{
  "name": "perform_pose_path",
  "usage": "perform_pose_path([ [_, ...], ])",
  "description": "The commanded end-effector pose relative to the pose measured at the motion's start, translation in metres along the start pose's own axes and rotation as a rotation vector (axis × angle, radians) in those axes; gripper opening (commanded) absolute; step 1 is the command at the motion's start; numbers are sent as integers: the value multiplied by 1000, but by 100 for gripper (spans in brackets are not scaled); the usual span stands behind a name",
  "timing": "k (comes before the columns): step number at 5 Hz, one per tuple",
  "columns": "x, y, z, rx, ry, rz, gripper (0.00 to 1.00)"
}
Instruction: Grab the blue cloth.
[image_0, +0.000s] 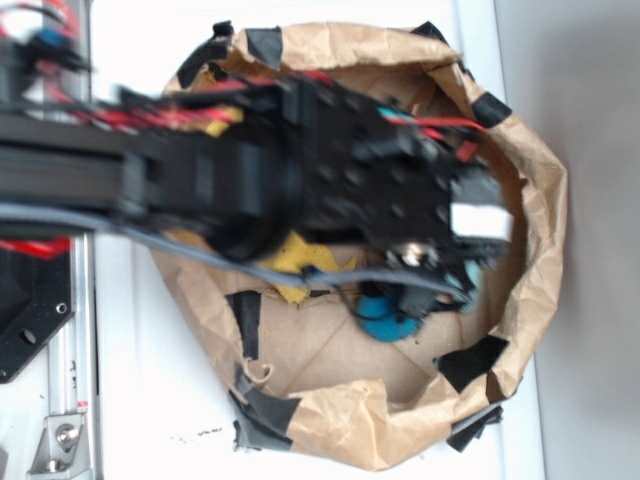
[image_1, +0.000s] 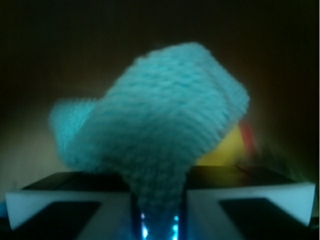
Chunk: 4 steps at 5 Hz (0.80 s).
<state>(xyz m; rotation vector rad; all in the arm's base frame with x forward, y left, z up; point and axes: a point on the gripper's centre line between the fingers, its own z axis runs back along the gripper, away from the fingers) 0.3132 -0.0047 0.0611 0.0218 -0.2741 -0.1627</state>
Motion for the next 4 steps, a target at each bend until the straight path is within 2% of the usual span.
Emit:
perform_pose_path([
  [1, -14, 5, 111, -86, 79, -9, 0],
  [2, -19, 0, 124, -58, 145, 15, 0],
  [3, -13, 1, 129, -68, 160, 8, 0],
  [4, -11, 0, 131, -51, 169, 14, 0],
])
